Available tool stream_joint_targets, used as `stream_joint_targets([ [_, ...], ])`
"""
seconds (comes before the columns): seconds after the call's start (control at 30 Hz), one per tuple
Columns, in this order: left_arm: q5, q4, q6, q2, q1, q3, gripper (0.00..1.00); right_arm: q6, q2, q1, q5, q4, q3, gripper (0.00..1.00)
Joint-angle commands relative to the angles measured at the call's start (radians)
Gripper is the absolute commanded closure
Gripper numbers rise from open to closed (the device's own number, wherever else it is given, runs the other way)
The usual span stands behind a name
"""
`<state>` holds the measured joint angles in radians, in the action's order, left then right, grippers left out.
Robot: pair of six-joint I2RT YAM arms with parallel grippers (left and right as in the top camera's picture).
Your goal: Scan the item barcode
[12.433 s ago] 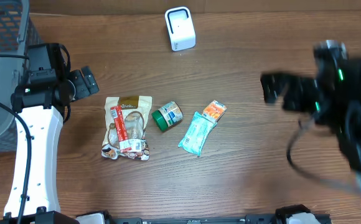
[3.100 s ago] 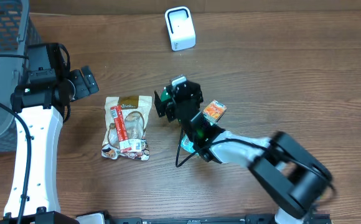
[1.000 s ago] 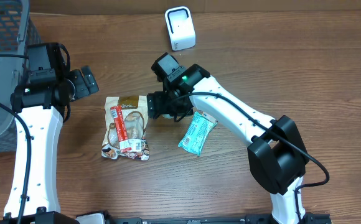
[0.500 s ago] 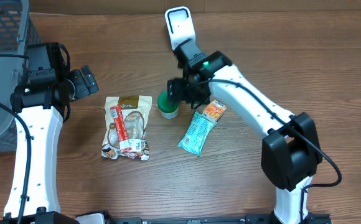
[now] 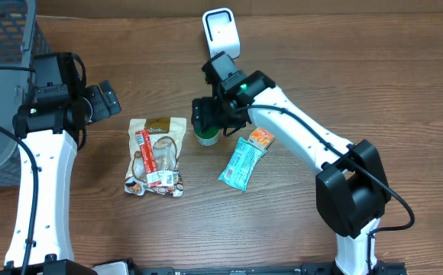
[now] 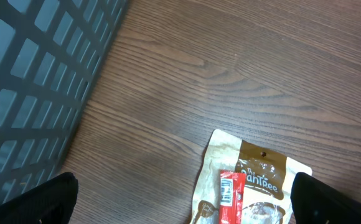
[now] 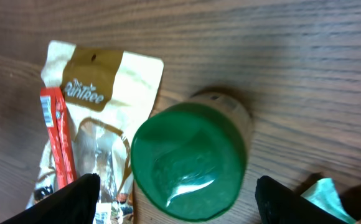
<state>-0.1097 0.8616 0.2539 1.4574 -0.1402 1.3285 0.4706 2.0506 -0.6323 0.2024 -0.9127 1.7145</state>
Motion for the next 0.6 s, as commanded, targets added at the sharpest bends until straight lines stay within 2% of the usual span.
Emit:
stream_joint_targets([
  [0.0,-0.005,-0.002,-0.019,-0.005,-0.003,0.017,0.0,-0.003,-0.038,-0.025,-0.022,-0.021,-0.014,0.16],
  [0.23,-0.005,-0.002,-0.019,-0.005,-0.003,0.017,0.0,0.008,-0.038,-0.098,0.044,-0.055,-0.014,0.14],
  [0.4,-0.005,-0.002,-0.019,-0.005,-0.003,0.017,0.0,0.008,-0.038,-0.122,-0.117,-0.088,-0.014,0.11],
  [0.57,-0.005,-0.002,-0.019,-0.005,-0.003,0.017,0.0,0.0,-0.038,-0.059,-0.134,-0.158,-0.014,0.07],
])
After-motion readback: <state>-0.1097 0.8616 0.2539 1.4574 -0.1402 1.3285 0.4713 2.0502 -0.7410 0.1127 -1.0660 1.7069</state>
